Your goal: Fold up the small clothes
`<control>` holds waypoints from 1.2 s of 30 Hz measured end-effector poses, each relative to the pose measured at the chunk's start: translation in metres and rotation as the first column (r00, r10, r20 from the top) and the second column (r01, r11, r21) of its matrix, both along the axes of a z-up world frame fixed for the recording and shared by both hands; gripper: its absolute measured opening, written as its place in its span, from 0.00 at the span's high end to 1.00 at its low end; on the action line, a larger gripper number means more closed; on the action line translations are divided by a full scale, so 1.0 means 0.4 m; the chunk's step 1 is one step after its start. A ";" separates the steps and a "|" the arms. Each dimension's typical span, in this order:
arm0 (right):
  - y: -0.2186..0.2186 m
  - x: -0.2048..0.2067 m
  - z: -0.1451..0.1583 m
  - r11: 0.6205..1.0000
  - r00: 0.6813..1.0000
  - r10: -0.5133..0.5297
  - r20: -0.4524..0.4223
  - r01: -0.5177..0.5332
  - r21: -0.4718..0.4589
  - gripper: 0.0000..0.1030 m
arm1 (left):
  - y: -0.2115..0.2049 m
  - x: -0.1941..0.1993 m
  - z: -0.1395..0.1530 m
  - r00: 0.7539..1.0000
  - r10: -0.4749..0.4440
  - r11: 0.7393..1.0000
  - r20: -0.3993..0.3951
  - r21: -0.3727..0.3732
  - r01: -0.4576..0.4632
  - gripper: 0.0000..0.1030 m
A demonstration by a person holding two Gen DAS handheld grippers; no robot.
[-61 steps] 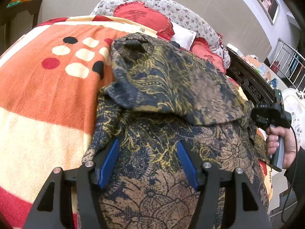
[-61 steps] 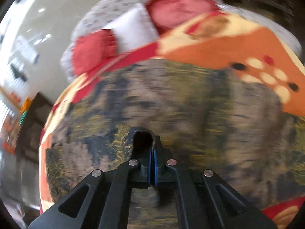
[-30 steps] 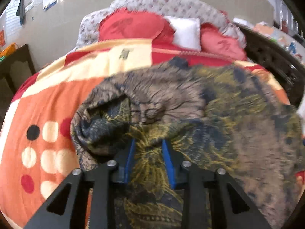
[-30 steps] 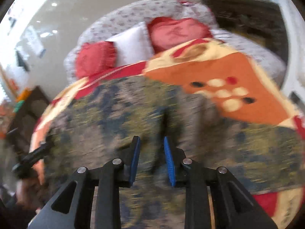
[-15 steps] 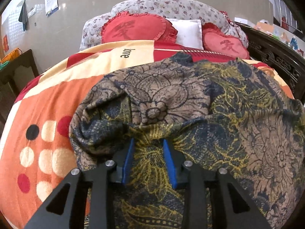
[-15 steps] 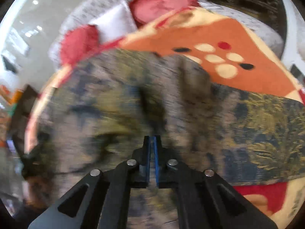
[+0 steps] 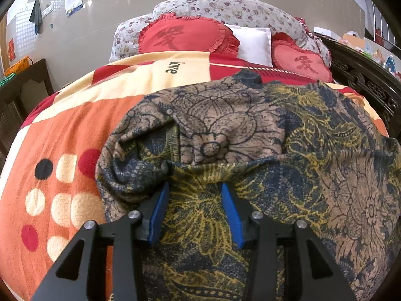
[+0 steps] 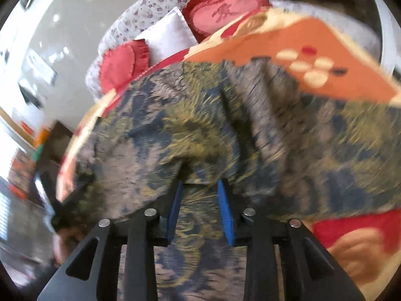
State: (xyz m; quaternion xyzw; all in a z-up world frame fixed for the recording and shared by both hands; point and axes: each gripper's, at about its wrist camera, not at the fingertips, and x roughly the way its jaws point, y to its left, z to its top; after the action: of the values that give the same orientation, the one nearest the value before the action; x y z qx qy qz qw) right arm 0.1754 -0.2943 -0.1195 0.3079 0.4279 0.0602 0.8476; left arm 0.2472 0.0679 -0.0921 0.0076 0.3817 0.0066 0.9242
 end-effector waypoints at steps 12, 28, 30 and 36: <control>-0.053 0.003 -0.084 0.921 0.963 -0.243 -0.119 0.268 0.284 0.88 | -0.005 0.004 -0.001 1.000 0.009 1.000 0.000 0.020 -0.009 0.53; -0.057 -0.010 0.134 0.975 0.998 -0.060 0.012 0.061 -0.215 0.96 | -0.005 0.004 -0.002 1.000 0.011 1.000 0.001 0.025 -0.011 0.53; -0.001 0.029 0.153 0.984 0.998 0.035 0.050 -0.026 -0.179 0.91 | 0.000 0.005 -0.002 1.000 0.011 1.000 0.000 0.022 -0.011 0.53; 0.168 0.187 0.072 0.898 0.976 0.218 -0.016 -0.207 -0.388 0.91 | -0.002 0.008 -0.004 1.000 0.012 1.000 -0.004 0.017 -0.012 0.52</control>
State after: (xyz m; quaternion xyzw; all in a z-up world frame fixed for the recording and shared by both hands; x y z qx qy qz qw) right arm 0.2501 -0.2272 -0.0906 0.0849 0.4504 0.0711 0.8860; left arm 0.2503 0.0671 -0.0937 0.0134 0.3835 0.0154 0.9233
